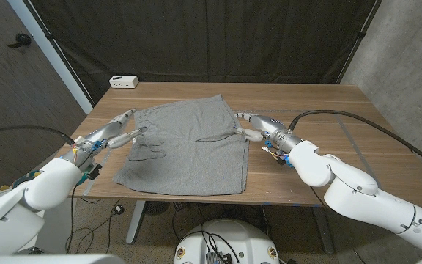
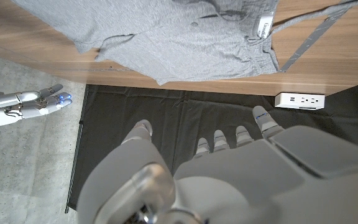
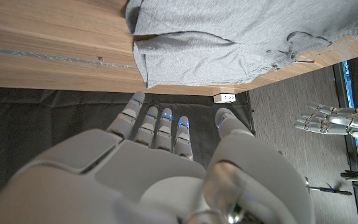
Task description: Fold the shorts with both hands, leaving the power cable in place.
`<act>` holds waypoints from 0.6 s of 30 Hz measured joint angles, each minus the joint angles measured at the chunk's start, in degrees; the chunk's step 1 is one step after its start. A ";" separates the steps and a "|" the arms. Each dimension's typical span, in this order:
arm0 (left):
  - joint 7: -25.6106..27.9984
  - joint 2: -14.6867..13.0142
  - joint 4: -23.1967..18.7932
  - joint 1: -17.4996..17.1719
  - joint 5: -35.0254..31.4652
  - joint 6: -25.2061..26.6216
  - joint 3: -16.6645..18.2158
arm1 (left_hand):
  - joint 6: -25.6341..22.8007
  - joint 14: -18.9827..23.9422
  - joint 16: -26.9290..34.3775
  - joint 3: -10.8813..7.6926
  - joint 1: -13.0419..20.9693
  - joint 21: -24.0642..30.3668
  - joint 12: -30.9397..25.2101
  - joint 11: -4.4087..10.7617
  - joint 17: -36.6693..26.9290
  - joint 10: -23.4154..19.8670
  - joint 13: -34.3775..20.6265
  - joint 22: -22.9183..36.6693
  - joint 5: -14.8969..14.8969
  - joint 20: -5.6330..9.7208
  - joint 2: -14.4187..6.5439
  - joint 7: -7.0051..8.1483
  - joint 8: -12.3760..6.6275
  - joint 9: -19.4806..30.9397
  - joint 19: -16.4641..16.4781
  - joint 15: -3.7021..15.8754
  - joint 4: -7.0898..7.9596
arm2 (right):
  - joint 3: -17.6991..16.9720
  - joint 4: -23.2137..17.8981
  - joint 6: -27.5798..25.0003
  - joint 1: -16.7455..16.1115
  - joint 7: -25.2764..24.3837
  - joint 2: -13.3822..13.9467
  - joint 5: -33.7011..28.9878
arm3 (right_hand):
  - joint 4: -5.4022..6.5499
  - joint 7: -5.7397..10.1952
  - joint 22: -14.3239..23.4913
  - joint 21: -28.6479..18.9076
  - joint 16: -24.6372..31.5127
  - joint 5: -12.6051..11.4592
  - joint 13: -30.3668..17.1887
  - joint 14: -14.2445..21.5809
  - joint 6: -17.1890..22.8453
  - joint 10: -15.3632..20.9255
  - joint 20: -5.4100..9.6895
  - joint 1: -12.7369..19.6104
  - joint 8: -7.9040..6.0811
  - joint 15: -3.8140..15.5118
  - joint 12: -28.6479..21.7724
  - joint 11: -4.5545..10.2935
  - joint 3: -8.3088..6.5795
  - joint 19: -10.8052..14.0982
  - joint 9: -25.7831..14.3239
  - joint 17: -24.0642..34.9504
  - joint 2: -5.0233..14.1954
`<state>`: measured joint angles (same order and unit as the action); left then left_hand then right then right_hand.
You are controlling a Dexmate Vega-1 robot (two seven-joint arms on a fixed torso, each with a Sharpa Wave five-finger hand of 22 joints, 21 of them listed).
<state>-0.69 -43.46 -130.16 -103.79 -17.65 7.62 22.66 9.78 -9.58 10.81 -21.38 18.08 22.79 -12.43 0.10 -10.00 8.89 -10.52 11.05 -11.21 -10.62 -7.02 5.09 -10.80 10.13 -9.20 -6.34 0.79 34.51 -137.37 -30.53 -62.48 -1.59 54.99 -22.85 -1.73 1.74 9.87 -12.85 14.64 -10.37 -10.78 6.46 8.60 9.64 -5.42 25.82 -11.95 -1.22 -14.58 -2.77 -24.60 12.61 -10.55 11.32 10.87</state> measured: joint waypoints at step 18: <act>-4.65 4.04 -1.82 -2.83 -4.16 0.20 1.75 | -0.30 0.21 0.00 -0.03 0.45 -0.37 0.00 0.41 0.00 -0.41 -0.30 0.00 0.20 -0.06 0.00 -0.29 0.00 0.01 0.06 0.21 -0.91 | 2.07 -2.21 -2.26 -3.08 0.11 -0.11 -1.90 | -0.17 0.00 0.15 0.44 0.00 0.00 0.00 -0.01 0.00 0.00 0.00 0.22 0.01 -0.01 0.44 0.00 -0.17 -0.01 0.01 0.00 -0.22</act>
<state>-5.35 -39.42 -131.98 -106.62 -21.81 7.81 24.41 9.49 -9.36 10.81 -21.41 18.52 22.42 -12.43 0.51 -9.99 8.48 -10.82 11.05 -11.00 -10.68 -7.02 4.80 -10.81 10.14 -9.15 -6.13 -0.11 36.58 -139.58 -32.80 -65.57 -1.48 54.88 -24.75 -1.91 1.74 10.02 -12.41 14.64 -10.37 -10.78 6.45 8.60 9.63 -5.42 26.04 -11.94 -1.23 -14.14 -2.77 -24.77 12.60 -10.54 11.32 10.65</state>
